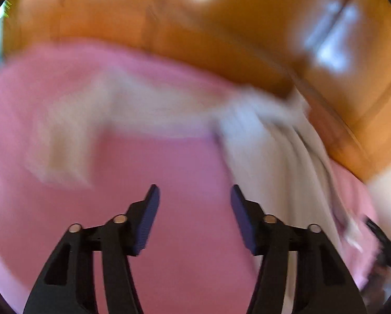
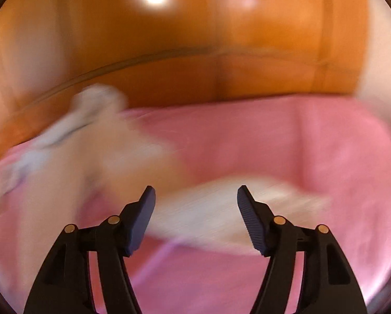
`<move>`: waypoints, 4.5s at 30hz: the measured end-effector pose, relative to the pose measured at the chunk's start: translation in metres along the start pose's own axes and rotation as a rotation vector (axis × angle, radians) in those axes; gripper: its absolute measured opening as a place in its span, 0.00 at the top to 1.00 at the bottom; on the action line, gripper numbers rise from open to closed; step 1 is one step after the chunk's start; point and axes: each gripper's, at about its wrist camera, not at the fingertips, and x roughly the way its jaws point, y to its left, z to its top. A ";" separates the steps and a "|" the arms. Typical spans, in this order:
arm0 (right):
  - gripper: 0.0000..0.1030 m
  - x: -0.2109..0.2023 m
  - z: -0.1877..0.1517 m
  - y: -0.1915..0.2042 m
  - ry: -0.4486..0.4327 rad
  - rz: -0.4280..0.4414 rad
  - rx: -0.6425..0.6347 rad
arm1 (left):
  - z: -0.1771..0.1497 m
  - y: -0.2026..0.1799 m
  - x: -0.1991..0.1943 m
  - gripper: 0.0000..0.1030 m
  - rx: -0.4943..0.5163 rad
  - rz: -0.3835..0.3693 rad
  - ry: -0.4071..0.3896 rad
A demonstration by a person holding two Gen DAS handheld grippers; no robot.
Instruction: Fold small clothes
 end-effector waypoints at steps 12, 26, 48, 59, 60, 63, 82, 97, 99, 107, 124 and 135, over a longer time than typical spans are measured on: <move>0.79 0.141 0.023 0.035 0.161 0.340 0.332 | -0.053 -0.069 0.071 0.60 -0.043 -0.200 0.117; 0.96 0.043 0.050 0.005 0.019 0.052 0.036 | -0.010 -0.032 -0.021 0.92 0.086 -0.204 0.065; 0.40 0.058 -0.041 0.012 0.204 0.476 0.274 | -0.026 0.011 0.011 0.92 0.109 0.171 0.080; 0.70 0.052 -0.070 0.089 0.357 0.711 0.091 | -0.025 0.006 0.005 0.92 0.132 0.167 0.081; 0.86 0.046 -0.070 0.092 0.339 0.677 0.063 | -0.026 0.005 0.002 0.92 0.139 0.164 0.076; 0.88 0.010 -0.059 0.091 0.224 0.623 0.021 | -0.032 -0.007 -0.021 0.92 0.174 0.112 0.046; 0.46 0.024 -0.059 0.023 0.217 0.355 0.117 | -0.084 0.009 -0.031 0.92 0.208 0.233 0.102; 0.89 0.025 -0.065 0.055 0.272 0.547 0.047 | -0.089 0.002 -0.055 0.91 0.238 0.125 0.064; 0.90 0.004 -0.052 0.055 0.225 0.531 0.000 | -0.092 -0.005 -0.070 0.91 0.241 0.067 0.056; 0.69 0.020 -0.054 0.046 0.314 0.385 -0.033 | -0.123 -0.007 -0.056 0.77 0.268 0.207 0.133; 0.56 0.085 -0.007 -0.049 0.039 -0.378 -0.277 | -0.113 -0.113 0.000 0.67 0.380 0.010 0.017; 0.97 0.086 0.045 -0.072 0.075 -0.268 -0.250 | -0.114 -0.151 0.067 0.46 0.455 -0.014 0.044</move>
